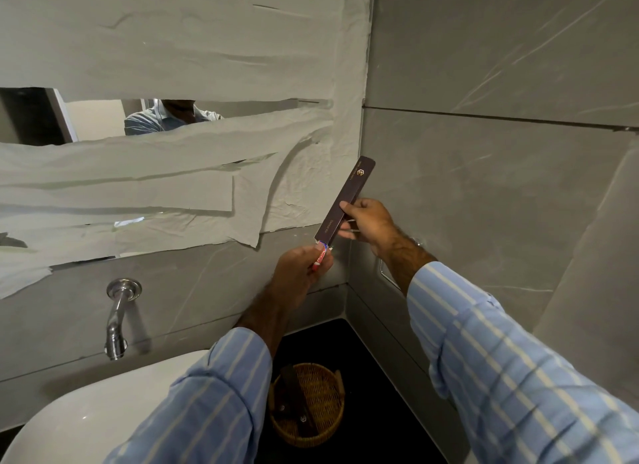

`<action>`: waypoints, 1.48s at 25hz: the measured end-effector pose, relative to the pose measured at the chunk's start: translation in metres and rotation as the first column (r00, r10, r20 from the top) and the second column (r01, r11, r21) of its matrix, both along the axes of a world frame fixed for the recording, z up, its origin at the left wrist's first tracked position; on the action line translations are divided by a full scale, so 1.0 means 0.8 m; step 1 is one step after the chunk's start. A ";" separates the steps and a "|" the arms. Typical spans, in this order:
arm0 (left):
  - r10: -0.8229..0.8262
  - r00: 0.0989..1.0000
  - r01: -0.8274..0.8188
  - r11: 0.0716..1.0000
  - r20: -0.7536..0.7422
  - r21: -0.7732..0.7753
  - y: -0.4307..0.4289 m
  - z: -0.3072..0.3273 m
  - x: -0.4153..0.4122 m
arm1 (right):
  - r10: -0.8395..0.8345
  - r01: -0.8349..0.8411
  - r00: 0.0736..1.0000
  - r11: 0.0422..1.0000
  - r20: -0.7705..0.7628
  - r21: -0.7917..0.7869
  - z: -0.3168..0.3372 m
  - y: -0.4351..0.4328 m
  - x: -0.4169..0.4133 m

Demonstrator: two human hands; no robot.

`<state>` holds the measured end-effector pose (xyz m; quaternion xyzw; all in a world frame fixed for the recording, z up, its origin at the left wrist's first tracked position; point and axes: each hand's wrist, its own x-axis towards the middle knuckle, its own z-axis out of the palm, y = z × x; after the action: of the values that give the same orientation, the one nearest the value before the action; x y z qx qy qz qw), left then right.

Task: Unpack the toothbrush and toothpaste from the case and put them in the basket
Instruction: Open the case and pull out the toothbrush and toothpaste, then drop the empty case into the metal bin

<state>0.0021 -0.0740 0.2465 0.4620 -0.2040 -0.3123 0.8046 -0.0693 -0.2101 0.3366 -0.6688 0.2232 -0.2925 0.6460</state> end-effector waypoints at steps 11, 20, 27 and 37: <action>-0.079 0.591 -0.444 0.799 0.803 0.405 0.007 0.002 0.026 | -0.115 0.117 0.993 0.991 0.031 -0.068 0.019 -0.018 -0.002; -0.065 0.707 -0.402 0.782 0.704 0.476 0.052 -0.049 0.028 | -0.216 0.236 0.968 0.955 0.125 -0.179 0.027 -0.028 -0.015; 0.082 0.885 -0.328 0.809 0.459 0.488 0.047 -0.064 0.010 | -0.141 0.122 0.974 0.986 -0.175 -0.112 -0.046 -0.028 -0.044; -0.070 0.972 -0.100 0.738 0.224 0.668 0.045 -0.166 -0.069 | 0.011 0.106 0.914 0.958 -0.405 0.266 -0.228 0.020 -0.121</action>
<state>-0.0528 -0.0378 0.1136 0.7570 -0.1666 -0.3017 0.5552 -0.1662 -0.1938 0.1539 -0.6099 0.4068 -0.1297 0.6676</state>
